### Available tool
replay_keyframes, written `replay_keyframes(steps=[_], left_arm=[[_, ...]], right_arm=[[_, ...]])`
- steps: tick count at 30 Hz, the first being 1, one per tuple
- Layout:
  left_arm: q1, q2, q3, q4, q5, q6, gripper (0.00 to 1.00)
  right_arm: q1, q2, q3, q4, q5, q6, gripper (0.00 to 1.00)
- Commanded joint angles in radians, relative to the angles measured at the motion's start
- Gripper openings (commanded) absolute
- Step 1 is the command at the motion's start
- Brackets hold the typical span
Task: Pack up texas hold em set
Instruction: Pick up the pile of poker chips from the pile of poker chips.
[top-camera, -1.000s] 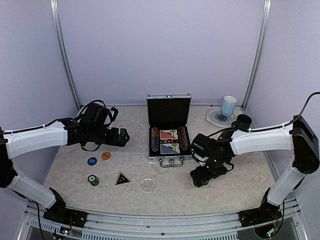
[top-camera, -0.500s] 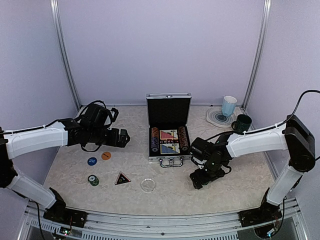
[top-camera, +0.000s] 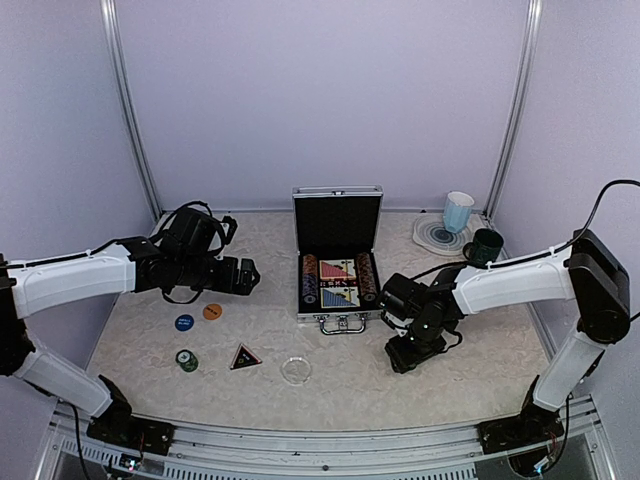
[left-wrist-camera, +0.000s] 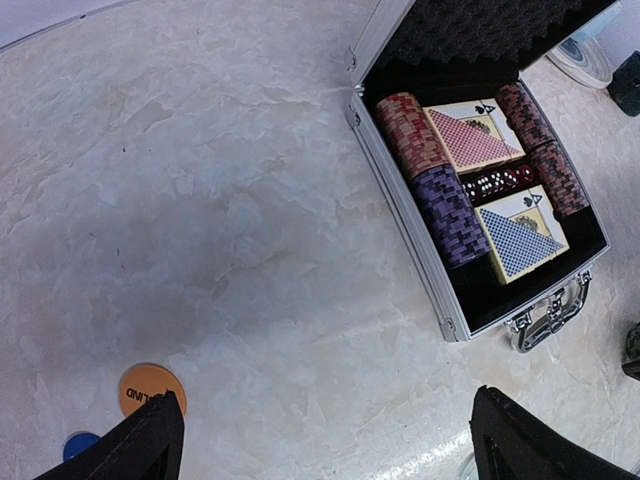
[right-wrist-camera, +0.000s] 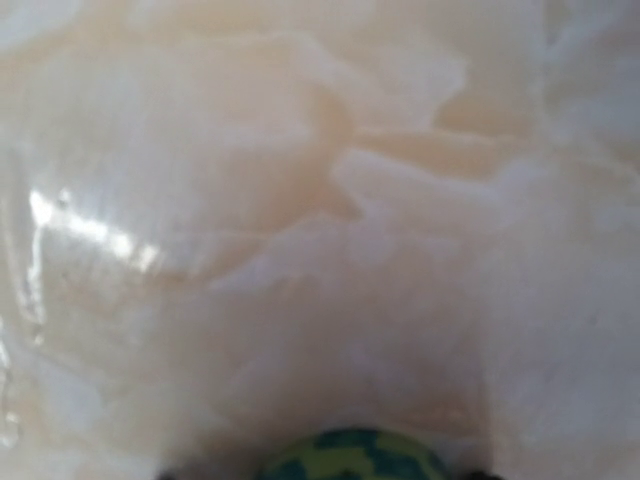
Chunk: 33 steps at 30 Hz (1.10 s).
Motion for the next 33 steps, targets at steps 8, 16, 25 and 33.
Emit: replay_keyframes(steps=[8, 16, 25, 33], left_arm=[[-0.006, -0.008, -0.011, 0.016, -0.004, 0.001, 0.99], [-0.006, -0.007, -0.01, 0.016, -0.006, 0.001, 0.99], [-0.006, -0.008, -0.009, 0.015, -0.006, 0.001, 0.99], [-0.007, -0.007, -0.009, 0.015, -0.003, 0.0, 0.99]], right_arm=[[-0.003, 0.045, -0.021, -0.022, -0.048, 0.0, 0.6], [0.006, 0.052, 0.002, -0.065, -0.04, -0.004, 0.65], [0.009, 0.04, -0.009, -0.087, -0.023, 0.011, 0.66], [0.014, 0.024, -0.004, -0.118, 0.002, 0.027, 0.7]])
